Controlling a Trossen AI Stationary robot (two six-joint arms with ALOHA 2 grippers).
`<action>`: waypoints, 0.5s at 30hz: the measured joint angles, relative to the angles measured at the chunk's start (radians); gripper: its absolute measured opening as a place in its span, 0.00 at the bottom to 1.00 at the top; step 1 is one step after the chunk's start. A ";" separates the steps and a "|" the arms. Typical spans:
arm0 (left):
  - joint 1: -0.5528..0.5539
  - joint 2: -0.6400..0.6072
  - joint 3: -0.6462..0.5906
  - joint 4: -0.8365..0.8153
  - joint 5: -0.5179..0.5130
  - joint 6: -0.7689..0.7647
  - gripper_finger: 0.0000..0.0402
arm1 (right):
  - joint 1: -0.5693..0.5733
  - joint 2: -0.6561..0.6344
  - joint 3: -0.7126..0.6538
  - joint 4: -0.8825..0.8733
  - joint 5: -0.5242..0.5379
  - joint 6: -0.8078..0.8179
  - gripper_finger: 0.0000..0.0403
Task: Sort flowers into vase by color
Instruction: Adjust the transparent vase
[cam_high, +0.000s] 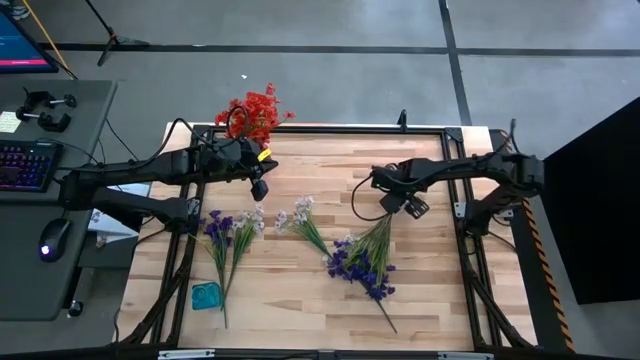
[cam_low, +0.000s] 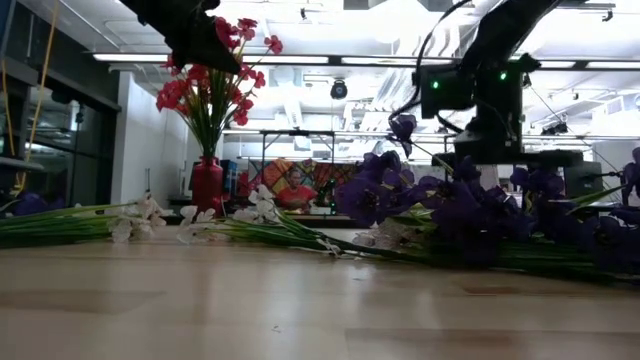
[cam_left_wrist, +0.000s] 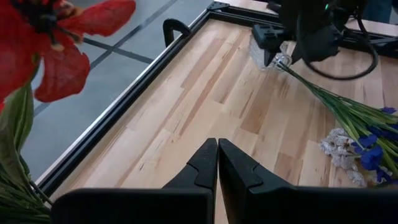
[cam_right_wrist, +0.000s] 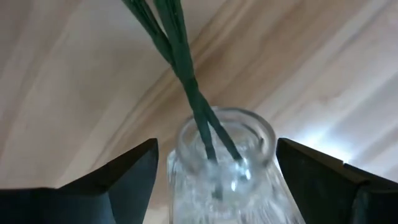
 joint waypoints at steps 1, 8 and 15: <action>0.000 0.000 0.000 0.000 0.000 -0.004 0.00 | 0.000 0.016 0.000 0.005 0.002 0.001 0.79; 0.000 0.000 0.000 0.000 0.000 -0.005 0.00 | 0.000 0.090 0.000 0.051 0.073 0.018 0.69; 0.000 0.000 0.000 -0.007 0.000 -0.005 0.00 | 0.001 0.089 0.000 0.050 0.079 0.019 0.42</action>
